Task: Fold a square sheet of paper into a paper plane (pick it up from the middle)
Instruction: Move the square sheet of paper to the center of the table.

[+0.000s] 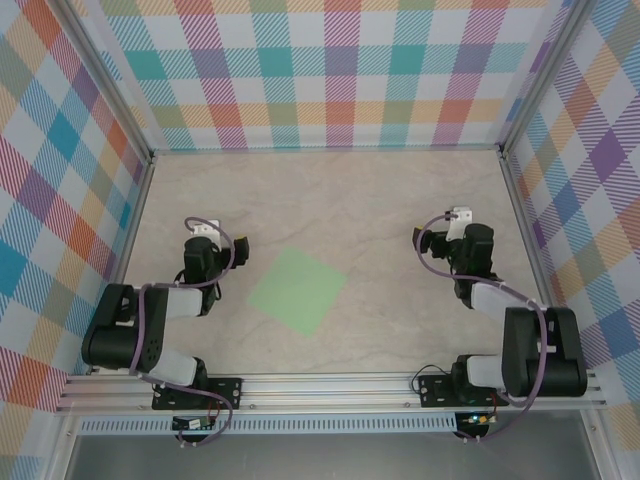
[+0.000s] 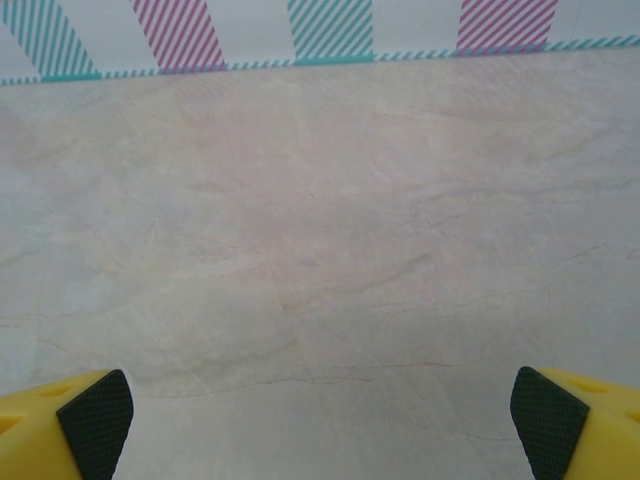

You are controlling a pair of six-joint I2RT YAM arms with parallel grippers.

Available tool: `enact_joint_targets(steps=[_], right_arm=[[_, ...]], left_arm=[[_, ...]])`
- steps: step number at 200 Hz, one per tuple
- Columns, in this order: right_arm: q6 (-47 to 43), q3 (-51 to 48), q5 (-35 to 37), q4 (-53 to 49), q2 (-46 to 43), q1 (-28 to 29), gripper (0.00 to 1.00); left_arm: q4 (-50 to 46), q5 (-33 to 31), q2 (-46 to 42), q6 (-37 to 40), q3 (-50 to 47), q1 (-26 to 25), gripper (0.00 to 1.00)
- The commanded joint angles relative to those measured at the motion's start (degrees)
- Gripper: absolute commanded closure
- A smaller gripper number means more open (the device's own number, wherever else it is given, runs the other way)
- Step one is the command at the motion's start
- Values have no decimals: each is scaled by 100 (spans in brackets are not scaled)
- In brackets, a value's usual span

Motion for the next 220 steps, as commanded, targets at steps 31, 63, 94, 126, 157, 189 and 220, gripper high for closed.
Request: enact_joint_targets(steps=[31,63,94,126,157,189,220], right_arm=[[715,623,-182,-2901,-1019,33,0],[2063,1480,-19,-4966,-1104,34,0],[2405,1233,-820,-5056,-1396,25,0],[3221,981,-1042,-5460,-1919,8,0],[3363,1104,-2483,-5193,-1533,37,0],[3390,1409,-2794,-5272,-1037,413,0],[3835,1522,-2469,-5078,-705,1202,1]], left_arm=[[-1552,-169,-1600,-457,164,101,0],[-3264,-115,-2822,-1192,664,108,0],[-5521,-498,-3646,-2241,1479,109,0],[-7308,-120,-4310,-2707,2293,106,0],[-7978,755,-4052,-2329,2666,106,0],[-8474,959,-3580,-2287,2787,102,0],[-8210,1299,-3622,-2485,2448,108,0]])
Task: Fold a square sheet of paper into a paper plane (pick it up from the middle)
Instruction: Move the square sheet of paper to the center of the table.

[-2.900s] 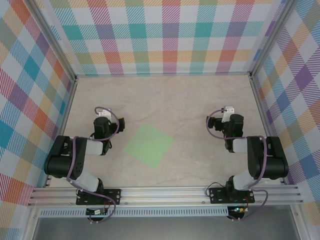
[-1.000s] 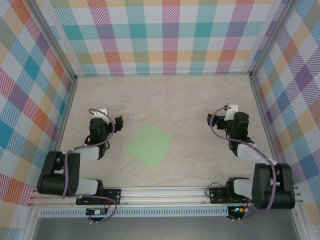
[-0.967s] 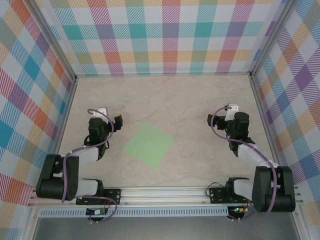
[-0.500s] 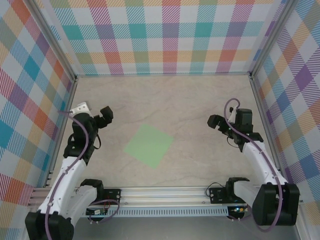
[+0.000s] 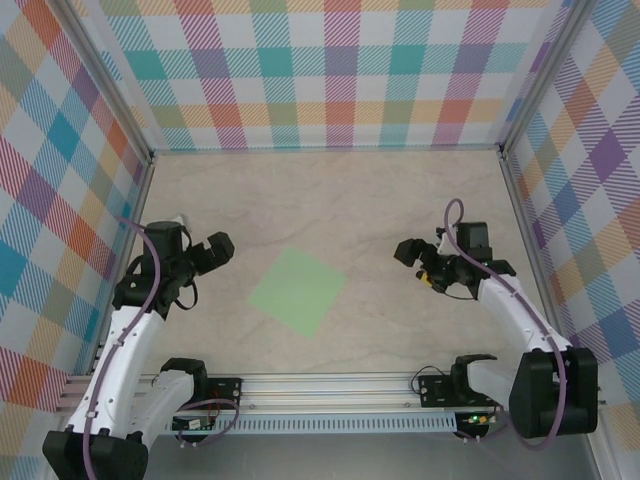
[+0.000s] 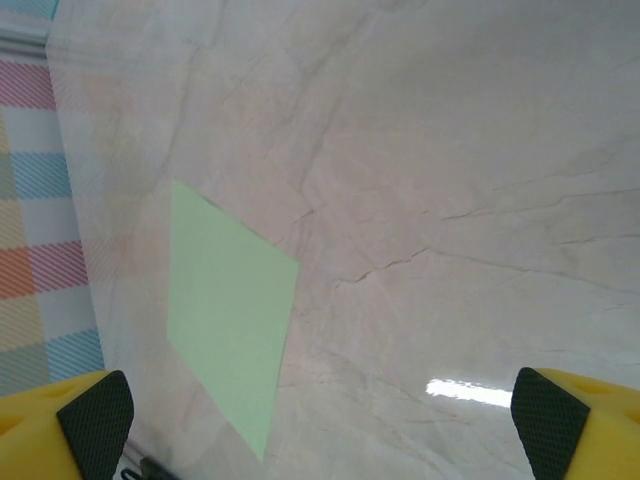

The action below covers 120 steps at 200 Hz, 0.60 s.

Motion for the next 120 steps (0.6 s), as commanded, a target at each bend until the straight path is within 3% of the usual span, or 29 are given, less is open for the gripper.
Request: enact_joint_targets(steps=[1,34,64,120], right_arm=[[438,243,-34,130,190,569,1],[964,564,508,438,832,1610,14],[1151,1108,1219,214,1338,2305,16],[2522,1738,2012,638,2387,4069,24]], left_arm=[[-139,466,-147,-157,-193,74,0],[121,884,-85,-487,-468,76,0],[258,1116,47,-628,-583,76,0],[360,1267,-94,-874,-960,78,0]])
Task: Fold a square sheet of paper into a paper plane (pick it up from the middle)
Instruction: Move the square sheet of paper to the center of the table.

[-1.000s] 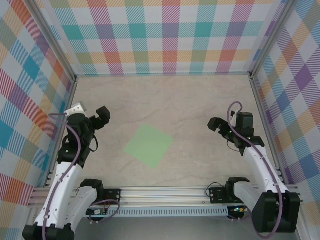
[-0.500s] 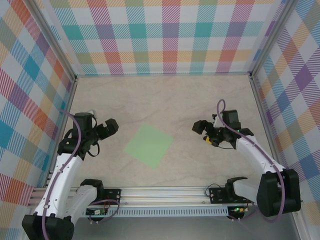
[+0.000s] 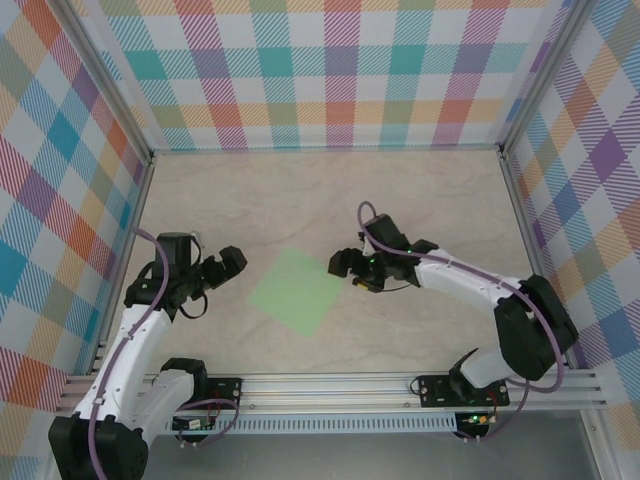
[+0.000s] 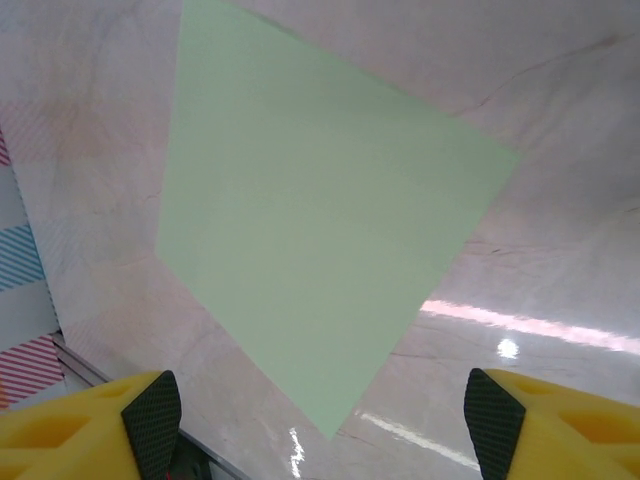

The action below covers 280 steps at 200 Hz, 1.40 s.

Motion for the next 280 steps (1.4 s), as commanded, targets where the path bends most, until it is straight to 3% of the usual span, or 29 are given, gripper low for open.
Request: enact_joint_targets(steps=[1,39,71,114,161,201,231,264,280], right_arm=[[859,280,521,217,356,639,24],[1255,788,874,202,1100,1442,26],[1375,993,584,601,1663,1699,27],[1132,1288,585,87,2294,1770,26],[252,806,257,-345,2425,1345,30],[-1812,927,318,-1322,2080,711,30],[-3228,1480,1022,-2365,2170,370,29],[-3302,2166,1371,-2986,2136,-43,27],[-2907,2408,1095,-2871,1897,-33,23]], left_arm=[[165,203,-200,-204,-239,77,0],[199,165,-520,-249,-388,77,0],[127,61,-653,-199,-445,73,0],[211,149,-773,-213,-673,73,0],[127,493,-928,-262,-742,70,0],[209,646,-938,-275,-814,67,0],[313,817,-837,-222,-824,65,0],[463,1008,-687,-159,-826,69,0],[462,1029,-675,-123,-800,65,0]])
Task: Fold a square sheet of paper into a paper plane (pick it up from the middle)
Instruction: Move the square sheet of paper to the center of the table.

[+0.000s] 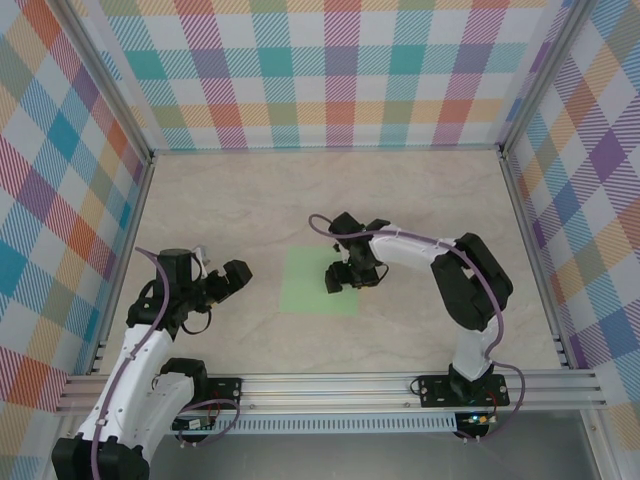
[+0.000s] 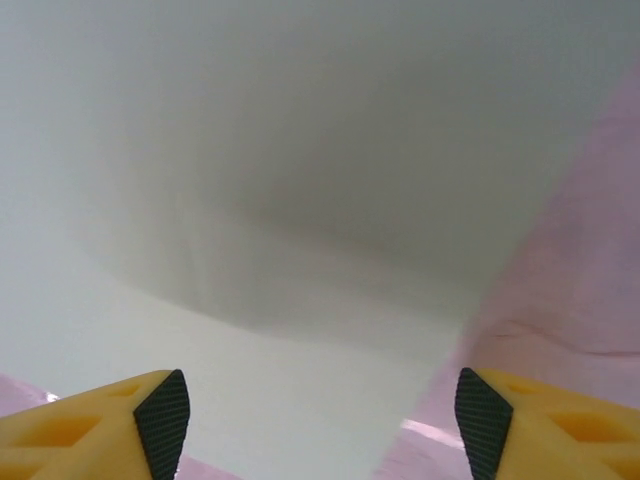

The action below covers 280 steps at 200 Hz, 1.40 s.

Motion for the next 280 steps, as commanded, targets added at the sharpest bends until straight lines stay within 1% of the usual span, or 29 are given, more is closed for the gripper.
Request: enact_joint_targets(steps=[1,11,23,43,61,74,84,97,113,134,146,163,191,213,227,231,245,268,280], right_arm=[[-29,481,29,-445,-277,5,23],[434,464,-146,-161,-414,27,22],[1320,255,-304,370,-525,70,22],[2518,-172,-327,1063,-527,236,23],[3143,-296,-67,1224,-448,465,25],[3282,-390,-157,1562,-381,631,26],[3260,-373,-258,1704,-263,710,26],[3255,-288,-231,1566,-86,721,27],[3103,-273,-78,1456,19,718,27],[2767,-162,284,968,121,685,27],[2535,-246,344,856,138,594,27],[2228,-418,356,764,107,370,28],[1710,-677,266,710,-31,-42,28],[1411,-770,209,639,-165,-285,28],[1232,-822,213,632,-243,-377,28],[1158,-833,196,640,-260,-404,28],[910,-847,174,634,-281,-456,28],[616,-702,133,511,-298,-491,27],[575,-511,61,374,-352,-479,23]], left_arm=[[179,228,11,61,-36,63,0],[172,225,-28,60,-33,64,0],[213,211,-101,45,-71,65,0],[320,199,-247,-3,-155,61,0],[327,199,-330,-84,-165,65,0],[406,345,-358,-172,-213,64,0],[483,480,-338,-218,-269,64,0],[564,660,-261,-217,-294,64,0],[628,890,-98,-234,-274,58,0],[688,985,122,-354,-276,20,0],[836,1015,246,-450,-306,-72,0],[990,812,395,-577,-324,-311,0],[1339,377,698,-832,-295,-853,0],[1569,-1,1113,-948,-123,-1415,0],[1612,-255,1456,-968,57,-1815,0],[1820,-309,1568,-974,123,-1923,0],[1895,-487,1941,-965,350,-2262,0],[2021,-705,2272,-971,509,-2457,0],[2164,-774,2320,-1024,494,-2482,0]])
